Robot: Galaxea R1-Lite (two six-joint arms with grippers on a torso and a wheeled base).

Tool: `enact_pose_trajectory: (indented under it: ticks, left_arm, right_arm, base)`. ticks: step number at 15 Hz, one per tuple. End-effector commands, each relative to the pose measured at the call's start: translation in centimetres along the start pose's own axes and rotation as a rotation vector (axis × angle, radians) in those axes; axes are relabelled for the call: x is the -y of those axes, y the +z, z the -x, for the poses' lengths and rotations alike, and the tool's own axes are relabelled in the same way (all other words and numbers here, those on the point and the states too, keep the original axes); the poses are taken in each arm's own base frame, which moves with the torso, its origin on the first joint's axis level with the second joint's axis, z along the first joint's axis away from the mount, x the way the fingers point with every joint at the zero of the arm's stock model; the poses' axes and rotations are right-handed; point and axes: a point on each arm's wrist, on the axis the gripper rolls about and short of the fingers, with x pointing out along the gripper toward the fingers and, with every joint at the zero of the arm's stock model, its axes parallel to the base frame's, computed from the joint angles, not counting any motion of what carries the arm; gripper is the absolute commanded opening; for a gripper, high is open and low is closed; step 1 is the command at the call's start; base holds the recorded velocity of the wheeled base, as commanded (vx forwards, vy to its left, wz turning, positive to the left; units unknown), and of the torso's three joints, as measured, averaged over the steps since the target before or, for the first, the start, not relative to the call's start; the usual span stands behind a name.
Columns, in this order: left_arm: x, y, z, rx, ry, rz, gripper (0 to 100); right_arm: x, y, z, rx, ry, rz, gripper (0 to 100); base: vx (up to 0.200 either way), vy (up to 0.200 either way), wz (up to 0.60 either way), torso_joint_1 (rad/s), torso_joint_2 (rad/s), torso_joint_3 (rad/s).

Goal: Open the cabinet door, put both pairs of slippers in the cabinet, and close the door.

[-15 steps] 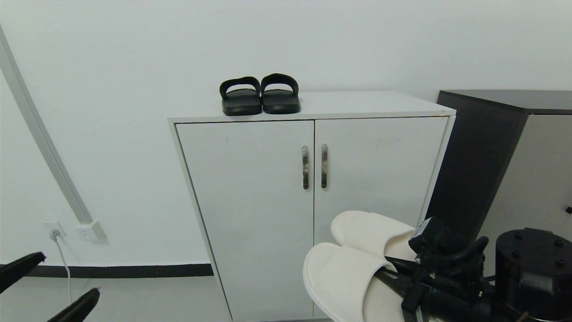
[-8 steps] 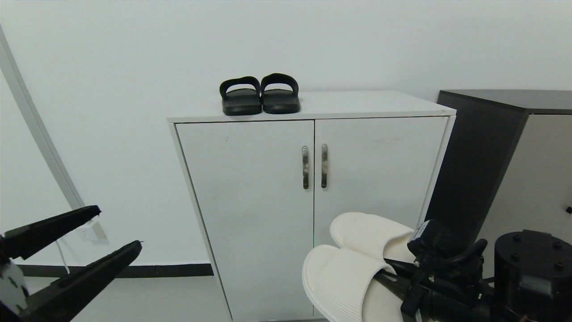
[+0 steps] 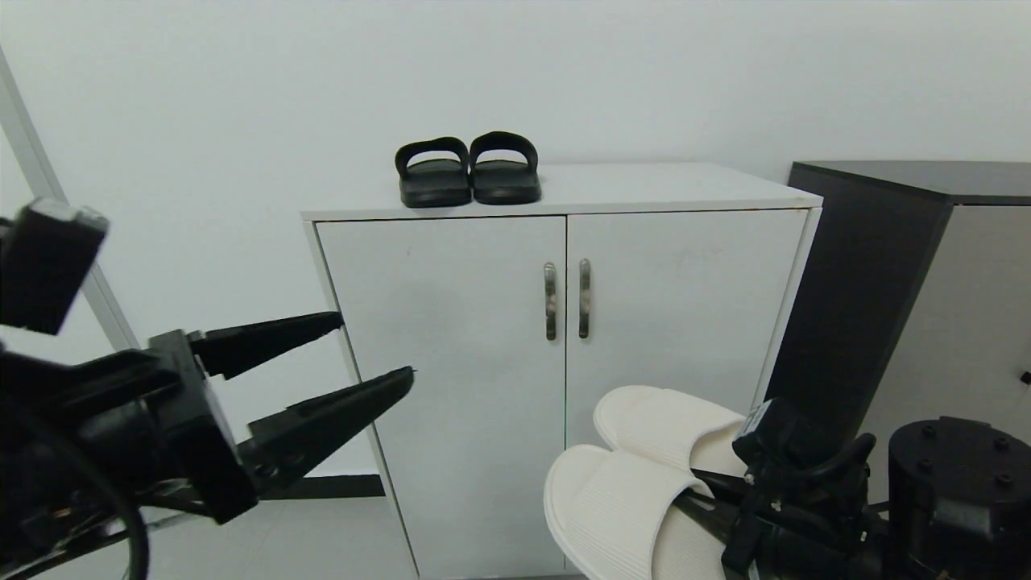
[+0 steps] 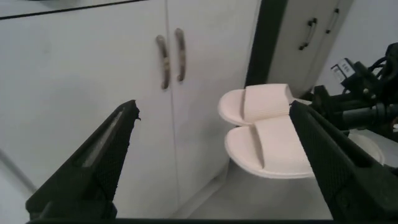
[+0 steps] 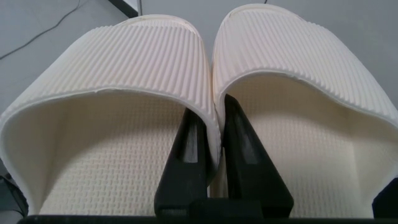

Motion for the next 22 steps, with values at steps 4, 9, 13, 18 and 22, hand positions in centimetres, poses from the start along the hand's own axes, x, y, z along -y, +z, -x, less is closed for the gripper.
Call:
enact_pose_trajectory:
  ticks: [4,9,13,18,22]
  left_arm:
    - [2.0,1.8,-5.1,-0.015,-0.155,0.024,100]
    - [2.5,1.4,-11.1,-0.097,-0.329,0.131,100]
    - [1.8,1.1,-15.8,-0.124,-0.396,0.209,100]
    - [-0.4,0.6,-18.6,-0.079,-0.436,0.335,100]
    - [-1.9,-0.3,-20.1,-0.079,-0.359,0.349,100]
  right_arm:
    - [0.0,-0.1,0.0,-0.005,0.004,0.000,0]
    - [-0.1,-0.5,0.1,-0.017,0.031,0.000,0]
    - [-0.1,-0.6,0.0,-0.023,0.032,-0.001,0]
    - [-0.1,-0.8,-0.2,-0.032,0.033,-0.001,0]
    - [-0.1,-0.8,-0.2,-0.034,0.031,-0.001,0]
  base:
    - [0.000,0.000,0.00,0.000,0.00,0.000]
    - [0.000,0.000,0.00,0.000,0.00,0.000]
    - [0.000,0.000,0.00,0.000,0.00,0.000]
    - [0.000,0.000,0.00,0.000,0.00,0.000]
    - [0.000,0.000,0.00,0.000,0.00,0.000]
